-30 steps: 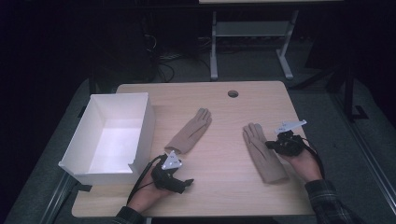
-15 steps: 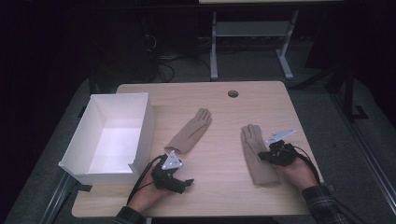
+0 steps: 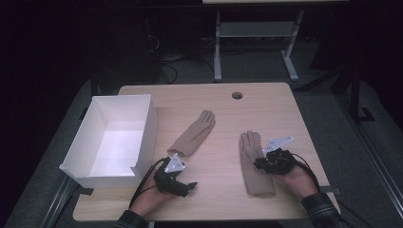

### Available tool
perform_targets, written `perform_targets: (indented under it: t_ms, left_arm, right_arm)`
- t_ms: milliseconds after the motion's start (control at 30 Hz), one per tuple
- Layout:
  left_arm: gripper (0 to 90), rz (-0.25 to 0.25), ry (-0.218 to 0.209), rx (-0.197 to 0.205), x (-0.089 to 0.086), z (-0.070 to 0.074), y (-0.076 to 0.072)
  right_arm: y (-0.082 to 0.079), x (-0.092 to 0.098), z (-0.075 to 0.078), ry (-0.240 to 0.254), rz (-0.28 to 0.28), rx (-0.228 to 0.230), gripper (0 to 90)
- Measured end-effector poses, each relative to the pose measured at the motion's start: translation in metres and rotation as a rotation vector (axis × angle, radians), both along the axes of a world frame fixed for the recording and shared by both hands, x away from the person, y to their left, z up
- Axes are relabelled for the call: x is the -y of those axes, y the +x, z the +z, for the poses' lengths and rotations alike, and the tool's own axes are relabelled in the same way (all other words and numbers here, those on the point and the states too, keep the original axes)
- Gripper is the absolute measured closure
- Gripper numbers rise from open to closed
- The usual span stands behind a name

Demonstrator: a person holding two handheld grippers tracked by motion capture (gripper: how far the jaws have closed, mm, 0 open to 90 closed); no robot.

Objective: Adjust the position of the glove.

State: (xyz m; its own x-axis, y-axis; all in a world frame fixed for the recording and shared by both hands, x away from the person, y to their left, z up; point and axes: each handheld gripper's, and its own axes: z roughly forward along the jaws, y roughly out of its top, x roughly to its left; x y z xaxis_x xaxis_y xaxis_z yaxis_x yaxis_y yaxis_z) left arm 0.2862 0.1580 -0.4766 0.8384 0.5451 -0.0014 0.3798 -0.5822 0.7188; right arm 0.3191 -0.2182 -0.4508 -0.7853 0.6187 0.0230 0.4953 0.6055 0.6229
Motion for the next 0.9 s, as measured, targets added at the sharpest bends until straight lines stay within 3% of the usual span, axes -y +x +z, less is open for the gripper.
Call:
perform_targets:
  t_ms: [133,267,367,400,567,733,900]
  left_arm:
    - [13.0,0.0,0.0,0.0,0.0,0.0,0.0]
    - [13.0,0.001,-0.004,0.003,0.0,0.0,0.0]
    - [13.0,0.001,-0.004,0.004,0.0,0.0,0.0]
    - [13.0,0.006,-0.005,0.003,0.0,0.0,0.0]
    - [13.0,0.018,0.002,-0.001,0.001,0.0,-0.001]
    - [14.0,0.017,0.045,-0.046,0.006,0.007,0.0]
    - [16.6,0.011,0.036,-0.075,0.014,0.015,0.0]
  right_arm:
    - [-0.003,0.008,0.004,0.022,-0.044,0.029,63.1]
    - [-0.004,0.029,0.003,0.05,-0.109,0.03,54.3]
    - [-0.004,0.041,0.0,0.061,-0.138,0.045,48.9]
    - [-0.005,0.053,-0.006,0.075,-0.179,0.049,42.5]
    - [-0.002,0.067,-0.017,0.08,-0.21,0.074,34.1]
    - [0.0,0.075,-0.023,0.092,-0.242,0.079,26.5]
    - [0.003,0.078,-0.029,0.103,-0.265,0.084,21.8]
